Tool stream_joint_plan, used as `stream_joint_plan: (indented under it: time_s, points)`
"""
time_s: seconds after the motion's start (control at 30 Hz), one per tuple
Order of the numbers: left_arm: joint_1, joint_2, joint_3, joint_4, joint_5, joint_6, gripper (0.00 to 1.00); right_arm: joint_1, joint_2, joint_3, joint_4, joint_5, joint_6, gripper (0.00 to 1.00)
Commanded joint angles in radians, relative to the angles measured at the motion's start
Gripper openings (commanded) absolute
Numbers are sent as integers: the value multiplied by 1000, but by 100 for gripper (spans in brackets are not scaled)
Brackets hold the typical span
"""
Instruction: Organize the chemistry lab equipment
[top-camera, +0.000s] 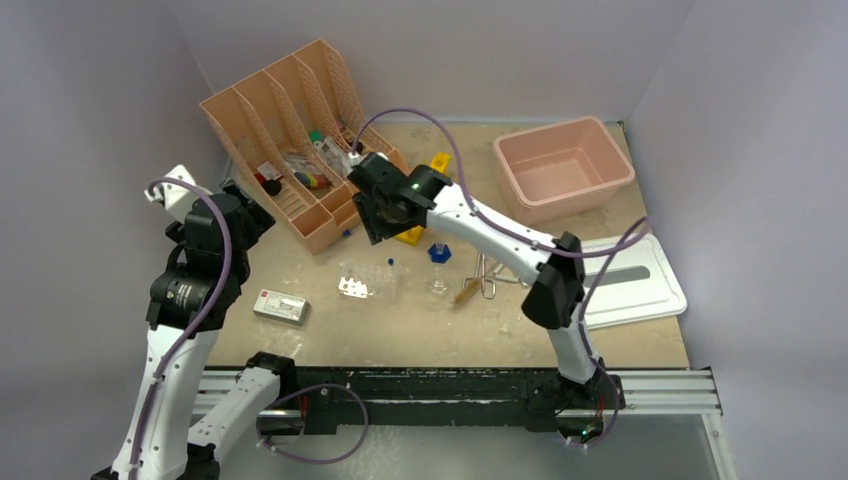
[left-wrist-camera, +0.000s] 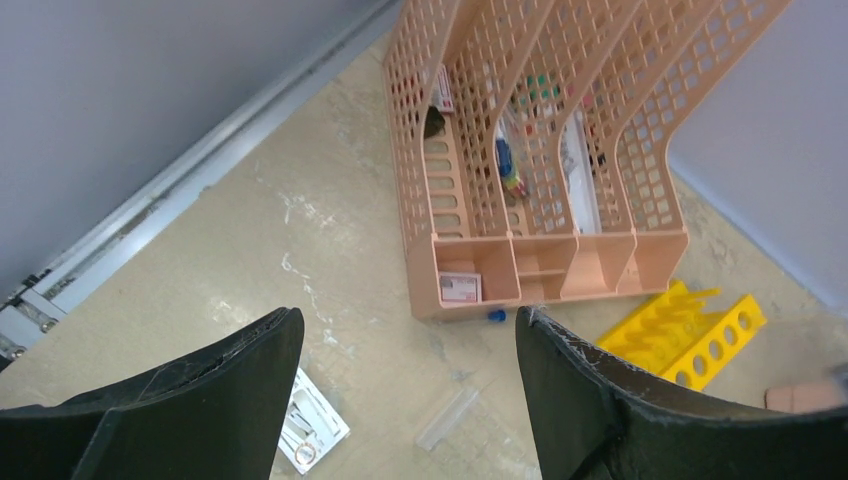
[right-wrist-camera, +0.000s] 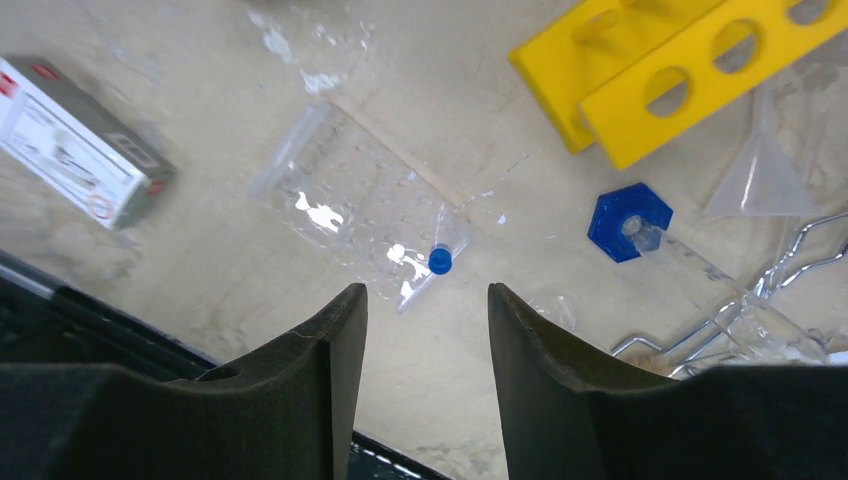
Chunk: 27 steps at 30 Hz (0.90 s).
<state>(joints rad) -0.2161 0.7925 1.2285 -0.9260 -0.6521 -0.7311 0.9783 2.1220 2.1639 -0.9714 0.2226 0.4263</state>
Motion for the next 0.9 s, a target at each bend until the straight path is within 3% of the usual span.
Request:
stream_joint_plan:
  time_s: [0.0, 0.17, 0.27, 0.33, 0.53, 0.87]
  points:
    - [4, -7, -82, 120, 174, 144, 77, -36, -168, -122, 194, 45, 66, 49]
    - [0, 59, -177, 224, 611, 348, 76, -70, -307, -277, 380, 79, 61, 46]
    - [0, 131, -204, 255, 704, 412, 73, -84, -351, -317, 438, 108, 54, 40]
    - [-3, 165, -224, 284, 731, 461, 76, -93, -372, -329, 447, 134, 66, 36]
    - [-51, 264, -264, 367, 710, 550, 73, -122, -460, -471, 547, 158, 92, 33]
    - [-157, 576, -185, 365, 459, 606, 61, -181, -515, -627, 650, 149, 103, 28]
